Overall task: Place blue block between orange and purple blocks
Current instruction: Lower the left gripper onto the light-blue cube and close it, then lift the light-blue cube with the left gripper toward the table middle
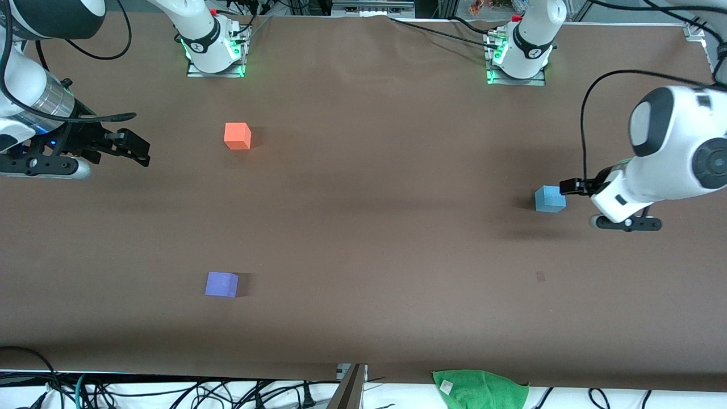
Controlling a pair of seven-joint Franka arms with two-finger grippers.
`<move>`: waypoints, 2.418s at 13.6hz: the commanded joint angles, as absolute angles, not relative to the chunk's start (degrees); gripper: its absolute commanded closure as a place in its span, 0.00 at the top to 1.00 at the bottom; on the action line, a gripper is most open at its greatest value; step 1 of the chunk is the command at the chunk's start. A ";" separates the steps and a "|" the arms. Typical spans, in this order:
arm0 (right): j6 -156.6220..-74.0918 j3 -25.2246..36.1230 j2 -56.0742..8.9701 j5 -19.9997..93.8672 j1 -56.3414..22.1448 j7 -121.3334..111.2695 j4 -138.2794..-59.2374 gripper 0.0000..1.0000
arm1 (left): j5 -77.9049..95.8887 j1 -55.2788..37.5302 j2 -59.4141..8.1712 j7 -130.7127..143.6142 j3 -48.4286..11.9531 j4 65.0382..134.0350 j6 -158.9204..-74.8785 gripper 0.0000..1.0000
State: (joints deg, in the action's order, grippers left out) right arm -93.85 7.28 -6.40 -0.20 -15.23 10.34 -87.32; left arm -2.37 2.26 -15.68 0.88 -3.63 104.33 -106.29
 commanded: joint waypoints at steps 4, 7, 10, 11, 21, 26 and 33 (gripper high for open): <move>-93.78 7.38 -5.98 0.70 -15.12 9.76 -87.45 1.00 | -3.69 4.65 -13.97 0.26 -3.69 117.41 -122.40 1.00; -93.87 7.38 -5.98 0.70 -15.12 9.76 -87.45 1.00 | -3.69 5.45 -14.24 0.26 -3.69 123.29 -130.49 1.00; -93.61 7.38 -5.98 0.70 -15.12 9.76 -87.45 1.00 | -4.83 5.62 -15.81 0.26 -3.60 126.91 -137.27 1.00; -93.60 7.30 -5.98 0.70 -15.12 9.76 -87.45 1.00 | -6.31 6.23 -17.13 0.26 -3.69 126.91 -138.33 1.00; -93.69 7.38 -5.98 0.70 -15.12 9.67 -87.45 1.00 | -6.50 7.65 -21.27 1.23 -4.04 127.18 -140.89 0.98; -93.69 7.47 -5.98 0.88 -15.03 9.76 -87.45 1.00 | -6.42 7.56 -23.29 1.14 -4.22 126.65 -140.54 0.32; -93.69 7.47 -6.06 0.88 -15.03 9.67 -87.45 1.00 | -5.02 7.12 -20.48 1.75 -7.28 117.72 -125.38 0.14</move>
State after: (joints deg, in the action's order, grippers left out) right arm -93.80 7.34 -6.40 -0.18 -15.21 10.34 -87.32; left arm -5.97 7.18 -22.01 0.96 -5.12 123.06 -133.78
